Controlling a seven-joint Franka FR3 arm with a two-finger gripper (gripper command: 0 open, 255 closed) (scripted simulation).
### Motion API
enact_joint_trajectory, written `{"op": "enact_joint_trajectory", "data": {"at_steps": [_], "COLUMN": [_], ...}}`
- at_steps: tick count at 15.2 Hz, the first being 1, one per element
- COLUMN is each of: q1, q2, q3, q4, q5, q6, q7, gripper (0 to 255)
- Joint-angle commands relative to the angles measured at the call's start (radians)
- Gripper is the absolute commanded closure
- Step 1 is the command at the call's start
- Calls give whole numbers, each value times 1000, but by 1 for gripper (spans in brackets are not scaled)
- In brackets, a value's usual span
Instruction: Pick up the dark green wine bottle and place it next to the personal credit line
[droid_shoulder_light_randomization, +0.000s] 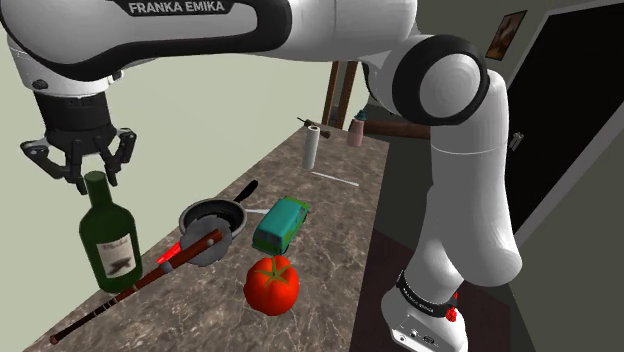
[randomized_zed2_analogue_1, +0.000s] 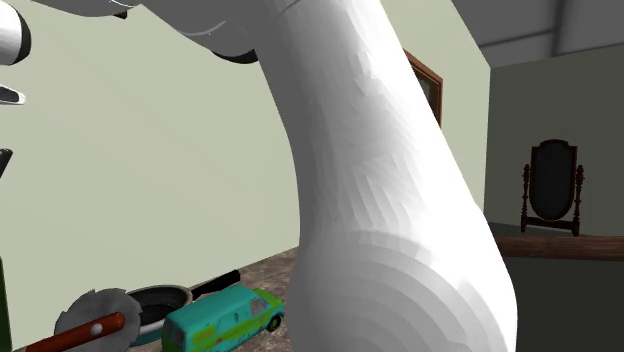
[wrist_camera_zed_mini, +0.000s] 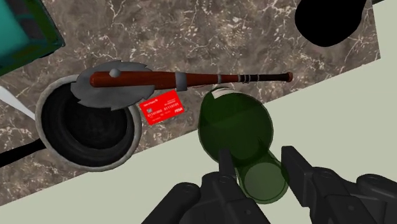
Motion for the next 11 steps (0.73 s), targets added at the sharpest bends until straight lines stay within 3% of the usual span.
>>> {"op": "enact_joint_trajectory", "data": {"at_steps": [1,11], "q1": [-1,-2], "q2": [-1,0], "q3": [0,0], "q4": [-29,-58], "q5": [0,-1], "q6": [29,59], "q7": [2,3], "gripper": [255,255]}}
